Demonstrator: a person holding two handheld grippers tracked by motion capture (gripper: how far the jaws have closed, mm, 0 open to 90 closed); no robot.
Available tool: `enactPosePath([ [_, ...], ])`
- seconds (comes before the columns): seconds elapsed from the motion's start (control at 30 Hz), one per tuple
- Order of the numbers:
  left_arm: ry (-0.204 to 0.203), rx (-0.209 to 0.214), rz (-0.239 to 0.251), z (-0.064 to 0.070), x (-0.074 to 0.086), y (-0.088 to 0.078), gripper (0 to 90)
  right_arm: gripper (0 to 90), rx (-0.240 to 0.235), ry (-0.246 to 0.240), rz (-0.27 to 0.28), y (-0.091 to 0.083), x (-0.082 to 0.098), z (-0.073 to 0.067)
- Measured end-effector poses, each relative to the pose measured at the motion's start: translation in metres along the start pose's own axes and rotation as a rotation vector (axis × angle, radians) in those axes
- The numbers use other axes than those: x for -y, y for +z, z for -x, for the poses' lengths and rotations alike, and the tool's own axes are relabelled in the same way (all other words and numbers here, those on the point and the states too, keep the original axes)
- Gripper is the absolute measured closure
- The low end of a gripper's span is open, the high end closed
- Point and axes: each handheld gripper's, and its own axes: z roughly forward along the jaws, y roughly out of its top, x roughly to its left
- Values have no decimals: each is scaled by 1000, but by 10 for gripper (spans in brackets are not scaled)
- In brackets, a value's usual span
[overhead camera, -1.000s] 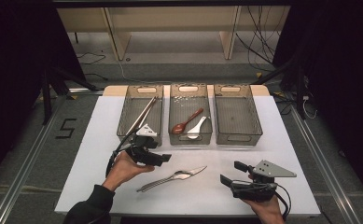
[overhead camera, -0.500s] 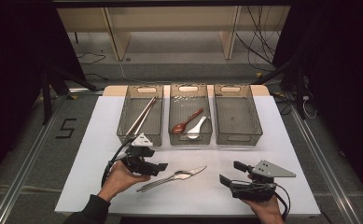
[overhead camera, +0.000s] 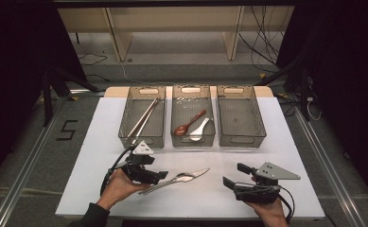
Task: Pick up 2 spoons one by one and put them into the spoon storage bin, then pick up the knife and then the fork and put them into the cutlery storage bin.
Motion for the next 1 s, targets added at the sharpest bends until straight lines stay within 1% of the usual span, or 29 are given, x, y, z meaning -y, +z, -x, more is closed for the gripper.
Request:
enactPosePath([
  [0.1, -3, -3, -4, 1, 4, -1, 239, 237, 0, 0, 0, 0, 0, 0],
  [0.17, 4, -9, -7, 0, 6, -2, 238, 237, 1, -2, 0, 0, 0, -1],
  [0.47, -12, -12, -2, 0, 13, -5, 238, 237, -2, -4, -9, 1, 0, -1],
  [0.63, -5, -19, -11, 1, 16, -7, 237, 237, -3, -4, -10, 1, 0, -1],
  [0.8, -6, -21, -17, 1, 20, -8, 238, 237, -9, -11, -10, 2, -1, -1],
  [0.83, 1, -24, -19, 2, 21, -8, 238, 237, -8, -11, -12, 2, -1, -1],
  [0.9, 2, -26, -18, 4, 22, -8, 238, 237, -9, -15, -14, 2, -2, -1],
  [0.93, 7, -25, -22, 4, 23, -8, 239, 237, -9, -21, -14, 2, -2, -2],
  [1.0, 2, -23, -19, 5, 24, -9, 239, 237, -12, -31, -21, 3, -4, -3],
])
